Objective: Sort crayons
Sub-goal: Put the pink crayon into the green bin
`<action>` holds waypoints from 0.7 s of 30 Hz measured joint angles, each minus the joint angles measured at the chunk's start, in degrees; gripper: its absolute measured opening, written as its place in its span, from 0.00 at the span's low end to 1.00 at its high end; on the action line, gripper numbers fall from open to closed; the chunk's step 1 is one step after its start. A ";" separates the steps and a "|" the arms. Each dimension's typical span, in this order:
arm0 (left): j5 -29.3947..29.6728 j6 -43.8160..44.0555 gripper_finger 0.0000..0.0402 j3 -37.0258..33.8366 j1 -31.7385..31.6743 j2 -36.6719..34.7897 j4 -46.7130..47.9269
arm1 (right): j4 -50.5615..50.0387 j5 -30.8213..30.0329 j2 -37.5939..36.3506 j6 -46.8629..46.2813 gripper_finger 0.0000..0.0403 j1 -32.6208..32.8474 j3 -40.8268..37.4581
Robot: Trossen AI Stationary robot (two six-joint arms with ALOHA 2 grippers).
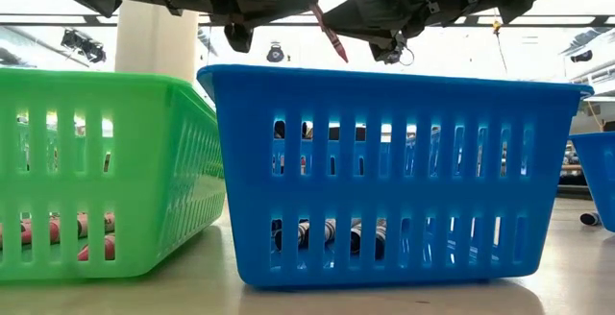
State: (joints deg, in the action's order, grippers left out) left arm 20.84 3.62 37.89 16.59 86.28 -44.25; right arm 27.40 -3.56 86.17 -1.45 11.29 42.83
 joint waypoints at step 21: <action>-12.47 13.61 0.08 -0.10 2.09 -1.58 12.24 | -8.10 4.52 -0.17 -6.06 0.42 0.04 -0.06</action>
State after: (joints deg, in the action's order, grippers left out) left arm 8.37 17.23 37.79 18.68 84.70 -32.00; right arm 19.30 0.96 86.00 -7.51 11.33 42.77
